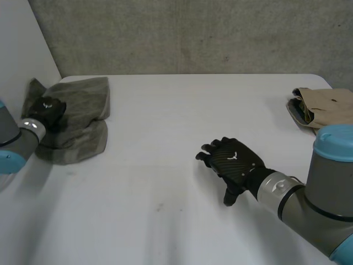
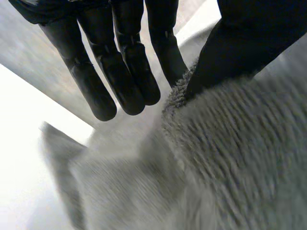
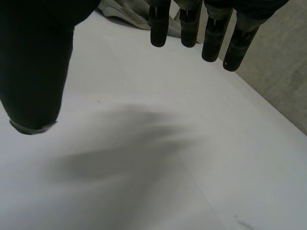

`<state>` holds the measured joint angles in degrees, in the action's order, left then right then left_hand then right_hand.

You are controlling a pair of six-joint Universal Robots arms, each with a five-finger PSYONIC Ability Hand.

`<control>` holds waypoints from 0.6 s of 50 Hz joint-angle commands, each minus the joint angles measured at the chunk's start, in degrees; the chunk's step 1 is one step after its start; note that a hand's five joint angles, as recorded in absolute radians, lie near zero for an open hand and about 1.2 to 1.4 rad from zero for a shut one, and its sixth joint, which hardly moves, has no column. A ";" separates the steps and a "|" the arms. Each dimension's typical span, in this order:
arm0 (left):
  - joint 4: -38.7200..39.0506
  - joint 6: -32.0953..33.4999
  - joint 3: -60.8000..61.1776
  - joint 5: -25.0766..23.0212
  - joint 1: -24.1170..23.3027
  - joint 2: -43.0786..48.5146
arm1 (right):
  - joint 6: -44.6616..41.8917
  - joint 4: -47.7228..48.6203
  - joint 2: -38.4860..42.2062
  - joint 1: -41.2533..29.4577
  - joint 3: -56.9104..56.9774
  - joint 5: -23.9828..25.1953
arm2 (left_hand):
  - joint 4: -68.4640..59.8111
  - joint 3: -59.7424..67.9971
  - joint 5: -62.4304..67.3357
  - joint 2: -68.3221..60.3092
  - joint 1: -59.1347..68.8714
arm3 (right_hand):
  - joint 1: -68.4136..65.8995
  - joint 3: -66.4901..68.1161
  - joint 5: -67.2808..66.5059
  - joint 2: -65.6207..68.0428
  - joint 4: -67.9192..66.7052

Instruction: Fold the laundry.

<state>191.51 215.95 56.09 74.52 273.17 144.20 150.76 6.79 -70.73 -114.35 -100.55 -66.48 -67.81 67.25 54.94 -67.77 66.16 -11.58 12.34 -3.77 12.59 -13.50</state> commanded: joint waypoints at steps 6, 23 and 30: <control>13.37 -14.48 19.93 7.84 -20.38 -27.82 | 1.11 0.41 -4.14 5.63 1.23 -1.36 | -12.19 12.75 15.06 -12.23 13.84 | 1.58 -2.34 3.77 -2.59 3.50; -4.91 -40.25 24.08 -6.23 -43.60 -26.87 | 7.09 1.82 -4.76 11.52 4.22 -9.89 | 57.81 -57.25 -54.94 57.77 -56.16 | 1.58 -2.34 3.77 -2.59 3.50; -4.92 -39.82 22.93 -0.62 -37.30 -29.49 | 7.00 1.74 -4.85 11.52 4.92 -9.63 | 57.81 -57.25 -54.94 57.77 -56.16 | 1.58 -2.34 3.77 -2.59 3.50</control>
<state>186.60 174.90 80.15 68.70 229.84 116.91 157.96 8.64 -75.55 -102.63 -96.14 -76.61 -11.49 12.06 2.53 -11.66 10.65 -11.58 12.34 -3.77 12.59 -13.50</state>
